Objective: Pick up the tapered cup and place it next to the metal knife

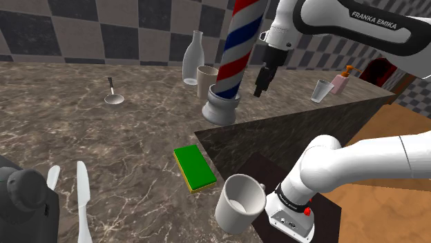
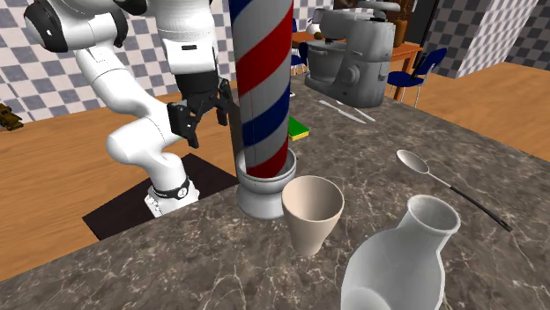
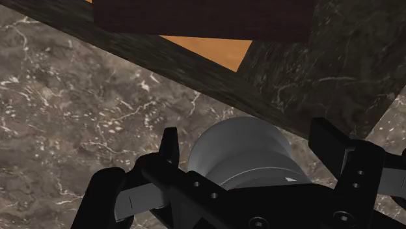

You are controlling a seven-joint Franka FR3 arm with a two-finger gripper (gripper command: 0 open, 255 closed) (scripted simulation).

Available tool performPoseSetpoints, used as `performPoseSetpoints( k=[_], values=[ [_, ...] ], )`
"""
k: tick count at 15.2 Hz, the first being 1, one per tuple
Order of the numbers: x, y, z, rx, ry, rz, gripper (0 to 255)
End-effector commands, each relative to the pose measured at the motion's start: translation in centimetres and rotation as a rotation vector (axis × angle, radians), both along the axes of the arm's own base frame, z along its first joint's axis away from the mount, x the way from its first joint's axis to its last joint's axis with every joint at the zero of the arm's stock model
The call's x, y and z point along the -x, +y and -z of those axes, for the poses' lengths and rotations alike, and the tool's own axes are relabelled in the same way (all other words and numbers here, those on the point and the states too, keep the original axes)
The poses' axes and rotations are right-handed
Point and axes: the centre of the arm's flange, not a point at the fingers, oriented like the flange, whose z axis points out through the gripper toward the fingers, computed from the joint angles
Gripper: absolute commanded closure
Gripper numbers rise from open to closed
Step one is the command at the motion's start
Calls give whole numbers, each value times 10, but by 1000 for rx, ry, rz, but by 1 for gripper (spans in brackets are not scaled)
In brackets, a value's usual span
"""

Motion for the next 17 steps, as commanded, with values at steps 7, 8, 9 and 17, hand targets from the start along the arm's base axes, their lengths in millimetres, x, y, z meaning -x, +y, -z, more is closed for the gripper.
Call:
performPoseSetpoints(
  k=[7,8,9,17],
  values=[
    [-72,19,7,67,-43,-49,0],
    [-84,22,8,78,-50,-57,0],
    [-96,25,9,89,-57,-65,0],
    [-190,56,14,178,-115,-130,0]
  ],
)
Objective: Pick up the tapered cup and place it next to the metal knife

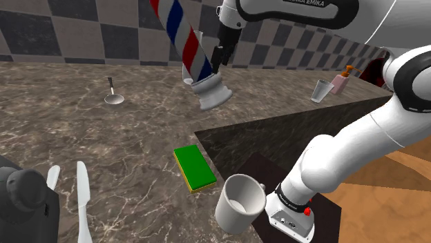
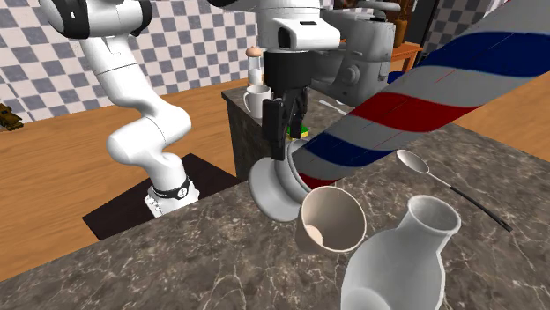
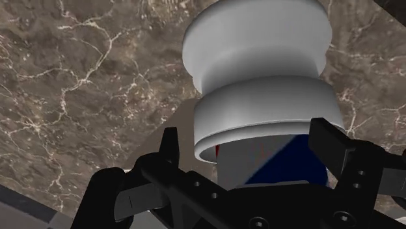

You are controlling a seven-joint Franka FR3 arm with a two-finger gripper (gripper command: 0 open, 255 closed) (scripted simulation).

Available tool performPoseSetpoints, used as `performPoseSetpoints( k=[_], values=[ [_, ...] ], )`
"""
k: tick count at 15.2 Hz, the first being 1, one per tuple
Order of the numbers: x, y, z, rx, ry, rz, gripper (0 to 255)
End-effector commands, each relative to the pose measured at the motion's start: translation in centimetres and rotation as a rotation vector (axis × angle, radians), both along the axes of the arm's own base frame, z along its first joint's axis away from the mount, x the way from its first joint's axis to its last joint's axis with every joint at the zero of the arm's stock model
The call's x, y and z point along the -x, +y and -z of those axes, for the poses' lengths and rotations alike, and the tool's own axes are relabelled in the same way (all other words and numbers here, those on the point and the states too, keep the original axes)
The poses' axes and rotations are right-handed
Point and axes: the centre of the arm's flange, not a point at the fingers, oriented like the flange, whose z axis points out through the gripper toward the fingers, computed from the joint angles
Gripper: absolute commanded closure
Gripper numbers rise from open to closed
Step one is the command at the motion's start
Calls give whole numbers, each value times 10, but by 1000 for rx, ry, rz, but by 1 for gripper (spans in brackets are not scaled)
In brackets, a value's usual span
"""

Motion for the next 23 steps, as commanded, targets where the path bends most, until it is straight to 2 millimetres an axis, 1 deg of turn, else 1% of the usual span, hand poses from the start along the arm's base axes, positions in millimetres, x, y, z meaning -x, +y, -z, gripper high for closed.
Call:
performPoseSetpoints(
  k=[1,3,4,10,11,19,20,21,22,23],
  values=[
    [-43,7,38,25,30,-18,0],
    [-66,15,39,48,15,-34,0],
    [-68,16,40,50,14,-35,0],
    [-71,11,71,50,14,-35,0],
    [-72,10,79,50,14,-35,0],
    [-72,10,79,50,14,-35,0],
    [-78,27,84,49,16,-36,255],
    [-70,33,80,49,16,-34,255],
    [-69,20,98,47,16,-34,255],
    [-69,32,117,45,16,-34,255]
  ],
)
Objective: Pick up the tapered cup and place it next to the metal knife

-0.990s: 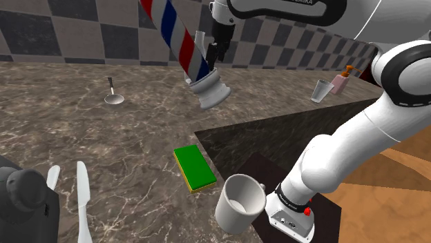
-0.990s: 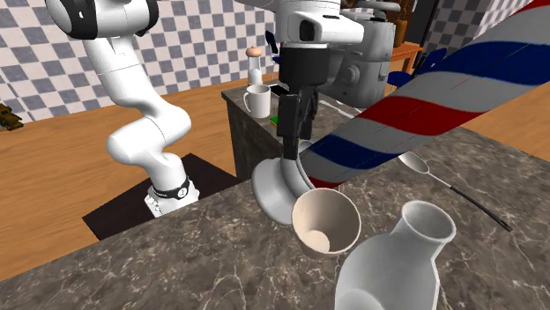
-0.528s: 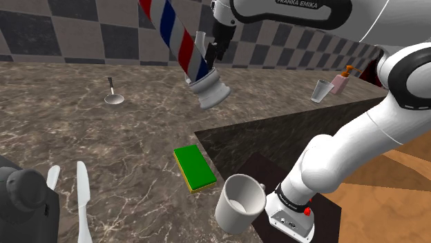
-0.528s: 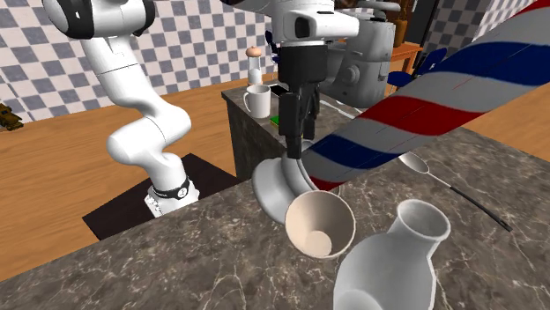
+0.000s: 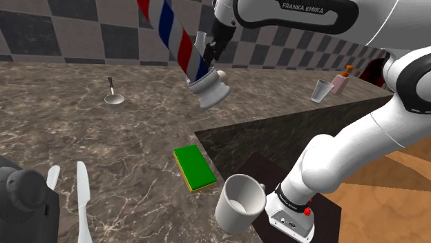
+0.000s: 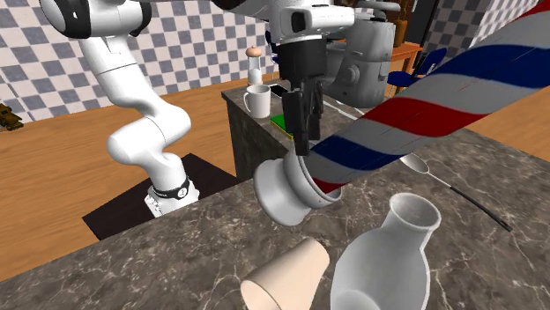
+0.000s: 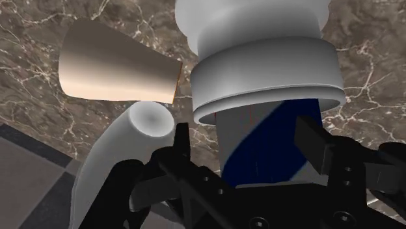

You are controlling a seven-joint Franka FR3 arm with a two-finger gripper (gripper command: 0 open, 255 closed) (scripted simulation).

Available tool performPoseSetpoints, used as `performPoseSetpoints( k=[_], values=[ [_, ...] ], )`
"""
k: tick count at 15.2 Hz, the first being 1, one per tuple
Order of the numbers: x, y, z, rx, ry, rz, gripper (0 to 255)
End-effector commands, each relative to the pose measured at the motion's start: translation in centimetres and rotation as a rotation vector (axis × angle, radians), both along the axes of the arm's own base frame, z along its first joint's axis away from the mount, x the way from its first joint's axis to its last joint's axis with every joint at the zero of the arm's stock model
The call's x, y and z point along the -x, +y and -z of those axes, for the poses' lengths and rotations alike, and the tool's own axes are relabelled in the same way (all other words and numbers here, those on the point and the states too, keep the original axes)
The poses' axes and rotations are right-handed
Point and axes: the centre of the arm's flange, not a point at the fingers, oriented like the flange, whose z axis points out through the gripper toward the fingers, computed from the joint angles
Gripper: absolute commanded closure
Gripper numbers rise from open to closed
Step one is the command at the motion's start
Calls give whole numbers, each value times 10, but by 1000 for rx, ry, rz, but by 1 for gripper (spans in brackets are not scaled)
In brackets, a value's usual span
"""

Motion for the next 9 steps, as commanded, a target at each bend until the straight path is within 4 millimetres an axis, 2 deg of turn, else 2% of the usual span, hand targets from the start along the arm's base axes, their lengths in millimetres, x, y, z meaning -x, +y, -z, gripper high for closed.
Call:
performPoseSetpoints(
  k=[1,2,3,4,5,6,7,8,9],
  values=[
    [-62,6,120,4,175,-10,255],
    [-55,22,115,7,173,-10,255],
    [-60,12,101,4,172,-8,255],
    [-62,21,87,3,173,-9,255],
    [-67,18,95,0,172,-8,255],
    [-62,-10,88,8,174,-12,255],
    [-20,-13,-6,-3,9,4,255],
    [-20,-13,-6,-3,9,4,0],
    [-19,-34,-8,-46,22,-28,0]
  ],
)
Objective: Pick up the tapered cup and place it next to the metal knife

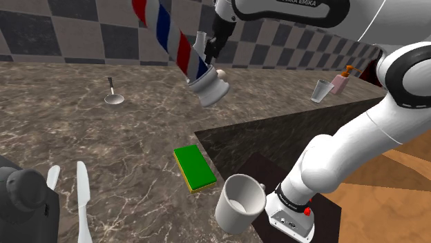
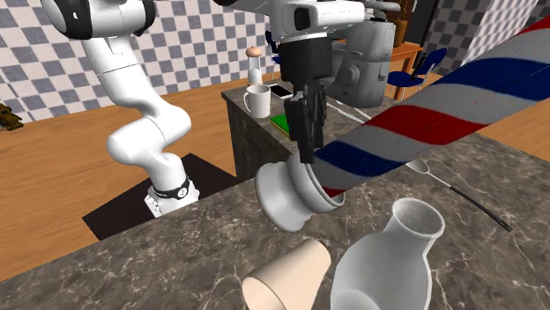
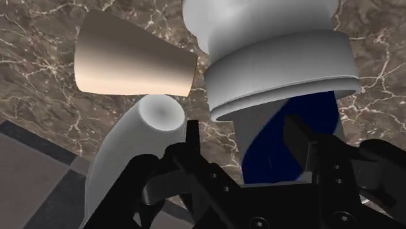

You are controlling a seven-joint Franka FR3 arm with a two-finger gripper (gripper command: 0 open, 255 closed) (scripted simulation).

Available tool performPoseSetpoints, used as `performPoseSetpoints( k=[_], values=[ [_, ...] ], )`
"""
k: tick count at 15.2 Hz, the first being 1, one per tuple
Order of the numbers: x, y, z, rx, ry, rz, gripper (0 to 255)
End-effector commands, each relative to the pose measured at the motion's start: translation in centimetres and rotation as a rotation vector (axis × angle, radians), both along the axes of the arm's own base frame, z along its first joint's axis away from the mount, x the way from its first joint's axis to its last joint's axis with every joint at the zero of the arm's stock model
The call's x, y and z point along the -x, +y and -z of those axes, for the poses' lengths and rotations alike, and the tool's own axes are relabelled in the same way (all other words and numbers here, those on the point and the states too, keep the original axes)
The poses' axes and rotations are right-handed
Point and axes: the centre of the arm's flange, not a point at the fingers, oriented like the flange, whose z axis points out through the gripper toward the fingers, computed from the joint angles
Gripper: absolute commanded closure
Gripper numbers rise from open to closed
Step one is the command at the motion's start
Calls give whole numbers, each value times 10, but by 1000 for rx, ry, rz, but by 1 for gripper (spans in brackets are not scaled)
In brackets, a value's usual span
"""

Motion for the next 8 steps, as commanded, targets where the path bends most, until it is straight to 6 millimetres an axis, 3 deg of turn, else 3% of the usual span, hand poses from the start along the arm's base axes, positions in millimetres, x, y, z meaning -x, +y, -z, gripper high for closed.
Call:
performPoseSetpoints(
  k=[1,8],
  values=[
    [0,-30,-2,-68,24,-56,0],
    [-13,-174,12,-374,113,-283,0]
  ],
)
